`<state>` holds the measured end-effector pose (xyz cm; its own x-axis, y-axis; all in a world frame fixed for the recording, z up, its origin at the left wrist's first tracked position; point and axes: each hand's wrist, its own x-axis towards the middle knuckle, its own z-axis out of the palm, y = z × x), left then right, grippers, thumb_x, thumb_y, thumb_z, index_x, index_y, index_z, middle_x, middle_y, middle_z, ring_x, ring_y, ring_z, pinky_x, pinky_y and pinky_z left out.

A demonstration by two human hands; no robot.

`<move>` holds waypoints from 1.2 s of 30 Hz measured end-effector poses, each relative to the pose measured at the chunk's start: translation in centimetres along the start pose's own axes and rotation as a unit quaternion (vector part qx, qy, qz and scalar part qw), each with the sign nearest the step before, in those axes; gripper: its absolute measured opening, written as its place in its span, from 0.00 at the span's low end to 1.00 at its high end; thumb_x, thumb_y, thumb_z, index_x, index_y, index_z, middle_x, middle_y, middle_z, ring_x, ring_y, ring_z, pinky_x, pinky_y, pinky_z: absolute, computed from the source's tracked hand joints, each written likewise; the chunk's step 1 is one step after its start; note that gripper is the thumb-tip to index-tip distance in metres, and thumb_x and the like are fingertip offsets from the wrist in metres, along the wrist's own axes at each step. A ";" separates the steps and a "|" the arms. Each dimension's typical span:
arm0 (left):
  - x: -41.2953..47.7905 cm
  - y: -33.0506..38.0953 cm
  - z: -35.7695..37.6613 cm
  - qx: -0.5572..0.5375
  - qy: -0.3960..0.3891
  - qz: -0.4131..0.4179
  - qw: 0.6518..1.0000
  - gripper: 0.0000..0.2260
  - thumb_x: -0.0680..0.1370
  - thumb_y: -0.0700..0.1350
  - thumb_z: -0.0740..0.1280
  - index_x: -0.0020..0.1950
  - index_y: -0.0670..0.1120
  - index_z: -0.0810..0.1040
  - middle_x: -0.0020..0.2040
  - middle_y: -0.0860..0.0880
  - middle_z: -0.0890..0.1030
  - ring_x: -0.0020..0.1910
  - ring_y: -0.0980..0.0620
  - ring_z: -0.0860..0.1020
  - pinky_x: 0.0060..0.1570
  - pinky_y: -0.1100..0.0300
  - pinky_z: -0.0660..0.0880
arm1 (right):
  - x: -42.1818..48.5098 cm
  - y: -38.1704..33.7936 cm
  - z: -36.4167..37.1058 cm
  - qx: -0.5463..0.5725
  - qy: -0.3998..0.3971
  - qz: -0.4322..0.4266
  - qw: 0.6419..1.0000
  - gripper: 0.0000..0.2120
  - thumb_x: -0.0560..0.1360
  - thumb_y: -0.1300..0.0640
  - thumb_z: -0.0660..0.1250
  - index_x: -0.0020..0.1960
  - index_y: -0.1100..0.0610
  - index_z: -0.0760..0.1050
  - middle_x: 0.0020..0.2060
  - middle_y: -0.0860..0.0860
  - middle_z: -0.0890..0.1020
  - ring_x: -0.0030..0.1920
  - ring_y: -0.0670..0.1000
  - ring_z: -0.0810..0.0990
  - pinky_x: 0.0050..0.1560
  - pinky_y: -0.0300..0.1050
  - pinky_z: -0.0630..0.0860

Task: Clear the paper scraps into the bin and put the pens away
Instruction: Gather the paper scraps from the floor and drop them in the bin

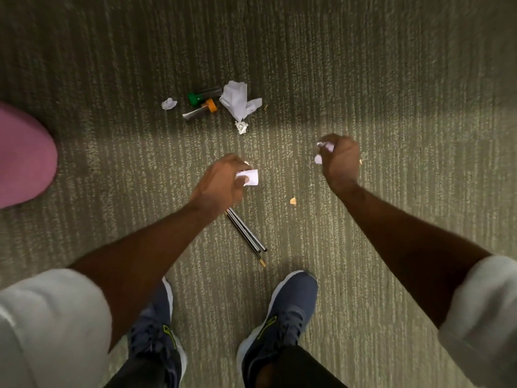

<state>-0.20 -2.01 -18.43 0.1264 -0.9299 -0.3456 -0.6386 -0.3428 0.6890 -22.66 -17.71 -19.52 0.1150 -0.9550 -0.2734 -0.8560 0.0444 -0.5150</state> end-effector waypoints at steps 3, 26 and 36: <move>-2.3 0.5 -3.0 -0.025 0.049 -0.029 0.998 0.11 0.78 0.40 0.71 0.60 0.42 0.82 0.56 0.45 0.82 0.52 0.49 0.80 0.53 0.57 0.77 | -2.5 -3.9 -0.9 0.130 -0.022 0.114 0.985 0.07 0.76 0.62 0.72 0.52 0.63 0.83 0.46 0.56 0.85 0.40 0.47 0.83 0.36 0.31 0.78; -21.2 -7.0 -38.1 -0.139 0.480 -0.299 0.813 0.15 0.77 0.49 0.67 0.59 0.41 0.80 0.58 0.42 0.82 0.57 0.45 0.80 0.60 0.51 0.76 | -20.5 -52.6 6.1 0.483 -0.399 0.180 0.758 0.04 0.79 0.65 0.67 0.48 0.58 0.76 0.40 0.52 0.82 0.38 0.47 0.82 0.41 0.38 0.82; -23.0 -15.5 -38.3 -0.236 0.385 -0.363 0.815 0.24 0.66 0.55 0.72 0.62 0.54 0.81 0.51 0.44 0.87 0.49 0.45 0.86 0.56 0.45 0.82 | -23.8 -56.2 7.8 0.385 -0.480 0.147 0.775 0.22 0.82 0.52 0.64 0.75 0.53 0.67 0.74 0.51 0.70 0.72 0.54 0.69 0.64 0.62 0.74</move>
<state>35.85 19.60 3.24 0.8959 -0.2051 -0.3941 0.1571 -0.6836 0.7128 26.66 4.81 9.65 0.6091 -0.2291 -0.7592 -0.4053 0.7330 -0.5464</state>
